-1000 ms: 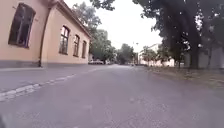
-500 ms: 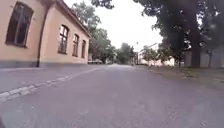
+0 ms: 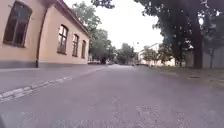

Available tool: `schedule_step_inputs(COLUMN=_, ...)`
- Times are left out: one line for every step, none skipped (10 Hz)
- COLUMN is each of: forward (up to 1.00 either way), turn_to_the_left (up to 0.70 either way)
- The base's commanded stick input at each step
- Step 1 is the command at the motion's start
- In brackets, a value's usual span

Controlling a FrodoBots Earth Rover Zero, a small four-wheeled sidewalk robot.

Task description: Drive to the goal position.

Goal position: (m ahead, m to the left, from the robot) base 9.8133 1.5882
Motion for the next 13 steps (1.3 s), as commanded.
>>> schedule_step_inputs(forward=0.45, turn_to_the_left=0.0)
schedule_step_inputs(forward=0.45, turn_to_the_left=0.0)
schedule_step_inputs(forward=0.45, turn_to_the_left=0.0)
schedule_step_inputs(forward=0.45, turn_to_the_left=0.0)
schedule_step_inputs(forward=0.45, turn_to_the_left=0.0)
schedule_step_inputs(forward=0.45, turn_to_the_left=0.0)
schedule_step_inputs(forward=0.45, turn_to_the_left=0.0)
schedule_step_inputs(forward=0.45, turn_to_the_left=0.0)
schedule_step_inputs(forward=0.45, turn_to_the_left=0.0)
schedule_step_inputs(forward=0.45, turn_to_the_left=0.0)
schedule_step_inputs(forward=0.45, turn_to_the_left=0.0)
schedule_step_inputs(forward=0.45, turn_to_the_left=0.0)
schedule_step_inputs(forward=0.45, turn_to_the_left=0.0)
